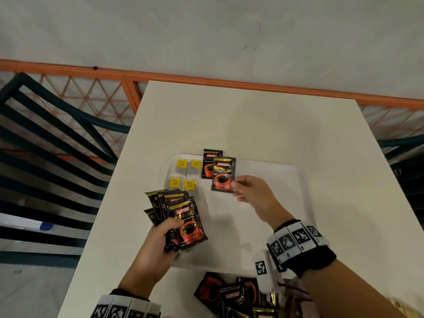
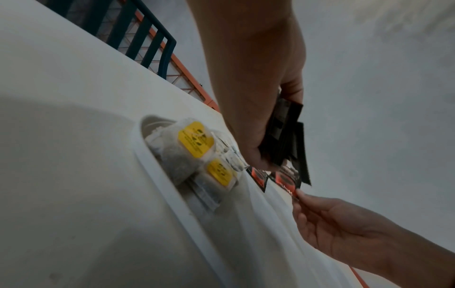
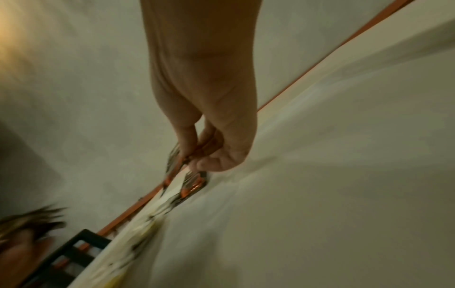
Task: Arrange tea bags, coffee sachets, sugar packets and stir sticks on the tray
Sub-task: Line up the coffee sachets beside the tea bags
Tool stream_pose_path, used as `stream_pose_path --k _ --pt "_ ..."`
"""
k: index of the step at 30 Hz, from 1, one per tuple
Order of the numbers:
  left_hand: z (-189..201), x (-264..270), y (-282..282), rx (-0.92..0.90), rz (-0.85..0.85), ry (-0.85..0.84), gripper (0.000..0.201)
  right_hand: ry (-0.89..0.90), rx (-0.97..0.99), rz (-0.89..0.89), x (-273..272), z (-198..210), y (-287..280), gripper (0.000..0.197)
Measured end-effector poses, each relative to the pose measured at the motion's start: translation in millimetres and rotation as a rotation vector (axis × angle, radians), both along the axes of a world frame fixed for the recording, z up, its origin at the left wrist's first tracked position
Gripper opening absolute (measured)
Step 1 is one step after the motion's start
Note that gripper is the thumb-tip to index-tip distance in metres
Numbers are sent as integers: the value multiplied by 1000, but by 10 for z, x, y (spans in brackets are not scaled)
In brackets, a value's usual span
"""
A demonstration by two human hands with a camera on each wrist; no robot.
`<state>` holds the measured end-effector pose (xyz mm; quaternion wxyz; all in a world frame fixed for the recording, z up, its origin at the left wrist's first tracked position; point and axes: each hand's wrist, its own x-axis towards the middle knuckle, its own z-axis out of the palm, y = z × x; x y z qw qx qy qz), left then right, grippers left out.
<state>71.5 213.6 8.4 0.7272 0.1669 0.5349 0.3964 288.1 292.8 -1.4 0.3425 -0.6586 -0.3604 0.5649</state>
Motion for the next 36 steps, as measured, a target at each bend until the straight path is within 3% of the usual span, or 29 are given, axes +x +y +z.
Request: stream_pose_path --k 3,8,13,23,25,27,31,36 --pt "27 15 -28 7 -24 16 45 -149 -19 -132 129 -118 177 9" --pt "12 26 -43 16 -44 28 64 -297 -10 -144 123 -249 341 12" --pt "18 41 -54 -2 -25 11 38 -421 25 -162 75 -311 389 9" --pt "41 65 -49 11 -12 7 31 -521 169 -146 4 -249 283 18" --pt "61 84 -46 12 1 9 33 -500 181 -55 -65 -174 194 15" --pt "67 93 -43 14 4 25 36 -445 139 144 -148 -90 81 17" --pt "98 99 -32 28 25 44 37 -197 -10 531 -280 114 -190 32" --pt "105 84 -24 68 72 51 45 -4 -53 644 -302 199 -418 22"
